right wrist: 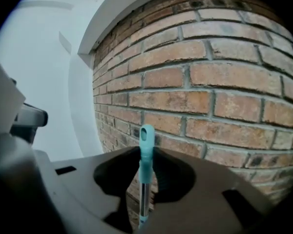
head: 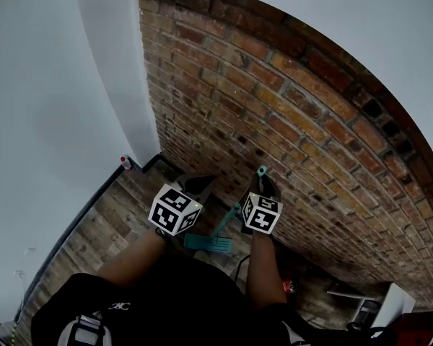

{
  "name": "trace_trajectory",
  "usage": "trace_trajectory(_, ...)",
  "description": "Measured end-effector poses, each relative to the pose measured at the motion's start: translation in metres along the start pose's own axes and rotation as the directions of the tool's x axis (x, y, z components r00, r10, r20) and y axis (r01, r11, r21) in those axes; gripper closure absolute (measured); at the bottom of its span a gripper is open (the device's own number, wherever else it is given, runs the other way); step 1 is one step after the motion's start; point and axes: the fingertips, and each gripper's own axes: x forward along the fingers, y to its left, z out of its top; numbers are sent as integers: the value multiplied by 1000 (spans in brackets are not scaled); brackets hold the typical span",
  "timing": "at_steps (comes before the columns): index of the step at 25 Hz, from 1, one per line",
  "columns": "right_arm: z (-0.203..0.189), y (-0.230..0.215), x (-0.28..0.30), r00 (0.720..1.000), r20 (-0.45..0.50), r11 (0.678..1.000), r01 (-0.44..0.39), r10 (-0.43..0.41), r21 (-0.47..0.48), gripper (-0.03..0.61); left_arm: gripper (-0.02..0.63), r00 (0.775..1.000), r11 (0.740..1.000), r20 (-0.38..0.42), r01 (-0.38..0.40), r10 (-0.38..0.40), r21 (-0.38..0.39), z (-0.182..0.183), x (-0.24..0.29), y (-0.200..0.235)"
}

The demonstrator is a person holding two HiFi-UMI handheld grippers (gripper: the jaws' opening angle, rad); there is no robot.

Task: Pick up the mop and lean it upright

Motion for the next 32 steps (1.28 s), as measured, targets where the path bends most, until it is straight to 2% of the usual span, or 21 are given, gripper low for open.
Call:
trace_trajectory(3,-7,9,-30,998,9,998,-58,58,21,483,623,999,999,3,52,-52,11,1,7,-11)
trace_trajectory(6,-16,13,-64,997,16,995,-80,79,61,483,623,995,995,1,98,-98,15,-1,13,-22)
trace_trajectory(11,-30,13,-107,997,19,992,-77,76,98,483,623,985,985,-31,168,-168,23,-9,26,-42)
trace_trajectory(16,-37,8,-125,998,26,989,-54,51,134,483,623,977,978,-61,207,-204,41,-15,37,-59)
trace_trajectory(21,-40,6,-130,999,34,987,-41,37,154,483,623,979,974,-65,200,-194,103,-14,41,-66)
trace_trajectory(26,-40,1,-126,999,34,985,-34,29,166,483,623,975,975,-55,217,-215,45,-10,43,-67)
trace_trajectory(32,-38,-2,-115,999,33,984,-44,39,171,483,623,978,978,-60,202,-200,42,-10,43,-58)
